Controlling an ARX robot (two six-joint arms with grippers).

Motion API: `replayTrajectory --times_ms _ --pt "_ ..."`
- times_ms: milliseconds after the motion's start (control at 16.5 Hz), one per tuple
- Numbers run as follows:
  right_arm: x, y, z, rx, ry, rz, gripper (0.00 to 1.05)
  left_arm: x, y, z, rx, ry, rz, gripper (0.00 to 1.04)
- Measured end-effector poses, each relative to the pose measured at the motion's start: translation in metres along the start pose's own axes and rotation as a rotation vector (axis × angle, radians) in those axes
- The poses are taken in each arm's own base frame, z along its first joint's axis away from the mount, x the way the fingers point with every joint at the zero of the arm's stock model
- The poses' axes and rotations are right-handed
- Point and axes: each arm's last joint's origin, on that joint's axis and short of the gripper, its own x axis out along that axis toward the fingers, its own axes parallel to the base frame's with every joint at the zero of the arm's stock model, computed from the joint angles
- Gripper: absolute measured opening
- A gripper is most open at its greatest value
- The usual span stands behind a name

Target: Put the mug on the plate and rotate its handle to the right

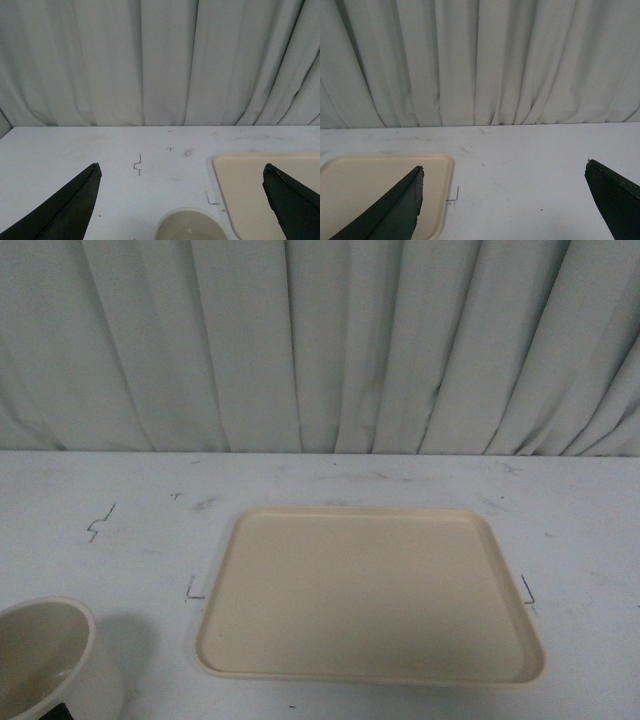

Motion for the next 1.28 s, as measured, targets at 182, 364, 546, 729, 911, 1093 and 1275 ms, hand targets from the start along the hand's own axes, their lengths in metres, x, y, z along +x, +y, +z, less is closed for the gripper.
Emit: replayTrajectory --times_ms 182,364,546,729,911,1093,1275 --pt "0.000 0.000 0.000 0.000 0.000 0.000 0.98 0.000 0.000 0.000 0.000 0.000 0.000 0.98" --pt "0.000 0.000 0.000 0.000 0.000 0.000 0.98 0.000 0.000 0.000 0.000 0.000 0.000 0.98" --pt "0.000 0.000 0.000 0.000 0.000 0.000 0.98 0.000 0.000 0.000 0.000 0.000 0.000 0.98" --pt "0.000 0.000 0.000 0.000 0.000 0.000 0.98 0.000 0.000 0.000 0.000 0.000 0.000 0.98" --pt "0.000 0.000 0.000 0.002 0.000 0.001 0.98 0.006 0.001 0.006 0.011 0.397 0.156 0.98" --pt "0.000 0.000 0.000 0.002 -0.002 0.000 0.98 0.013 0.004 0.010 0.007 0.449 0.193 0.98" --pt "0.000 0.000 0.000 0.002 -0.001 0.000 0.98 0.041 0.004 0.013 -0.025 0.557 0.146 0.98"
